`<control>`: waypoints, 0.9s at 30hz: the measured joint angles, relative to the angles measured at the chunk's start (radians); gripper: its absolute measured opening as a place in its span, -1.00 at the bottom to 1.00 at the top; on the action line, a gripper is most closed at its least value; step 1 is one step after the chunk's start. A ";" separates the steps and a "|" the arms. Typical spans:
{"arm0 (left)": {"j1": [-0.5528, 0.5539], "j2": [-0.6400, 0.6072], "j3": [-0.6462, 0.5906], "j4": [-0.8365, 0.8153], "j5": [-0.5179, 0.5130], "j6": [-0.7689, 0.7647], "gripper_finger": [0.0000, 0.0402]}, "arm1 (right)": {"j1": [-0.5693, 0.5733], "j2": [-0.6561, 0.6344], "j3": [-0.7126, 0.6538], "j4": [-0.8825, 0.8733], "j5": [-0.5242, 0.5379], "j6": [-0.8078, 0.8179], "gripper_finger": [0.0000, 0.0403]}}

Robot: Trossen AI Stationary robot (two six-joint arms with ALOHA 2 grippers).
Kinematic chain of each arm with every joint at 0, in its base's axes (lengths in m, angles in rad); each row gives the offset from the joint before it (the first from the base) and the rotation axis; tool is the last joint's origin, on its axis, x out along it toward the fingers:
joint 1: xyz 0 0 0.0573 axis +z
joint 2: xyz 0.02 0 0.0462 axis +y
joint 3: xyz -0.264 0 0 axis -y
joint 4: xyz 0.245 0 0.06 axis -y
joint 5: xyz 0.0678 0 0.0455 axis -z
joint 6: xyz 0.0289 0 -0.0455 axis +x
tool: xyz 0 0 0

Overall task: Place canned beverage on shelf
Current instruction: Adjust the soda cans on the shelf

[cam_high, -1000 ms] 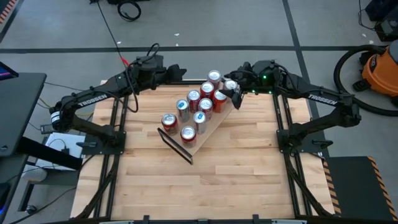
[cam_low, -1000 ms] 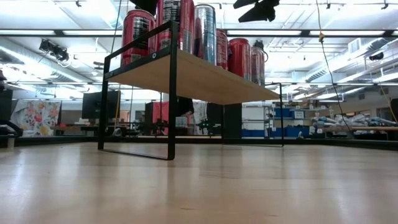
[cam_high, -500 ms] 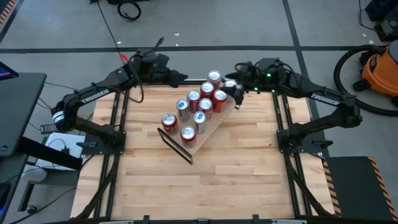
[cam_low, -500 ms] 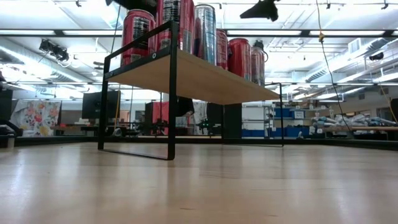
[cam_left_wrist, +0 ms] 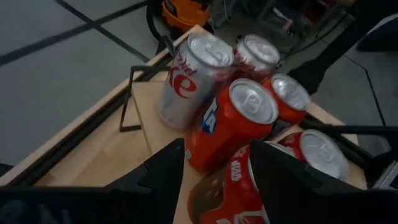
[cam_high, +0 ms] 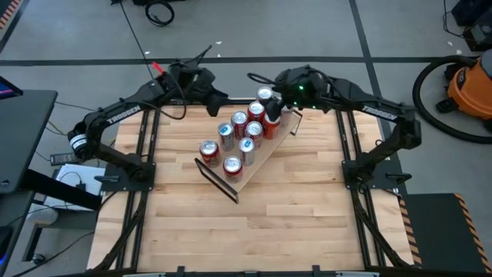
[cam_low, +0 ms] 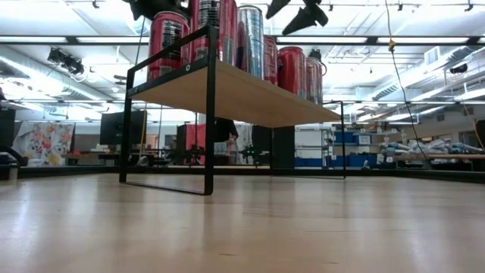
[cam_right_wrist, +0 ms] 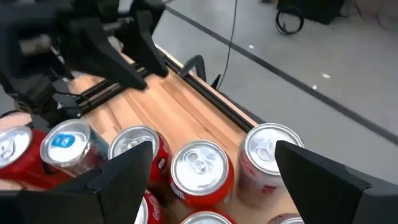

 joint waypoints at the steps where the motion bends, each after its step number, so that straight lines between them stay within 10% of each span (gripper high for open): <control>1: 0.003 0.011 0.000 0.002 0.009 0.004 -0.04 | 0.000 0.015 0.021 -0.015 0.001 0.013 0.73; 27: 0.010 -0.076 0.000 -0.044 -0.033 -0.041 -0.04 | -0.037 0.035 0.116 -0.401 -0.082 -0.019 0.73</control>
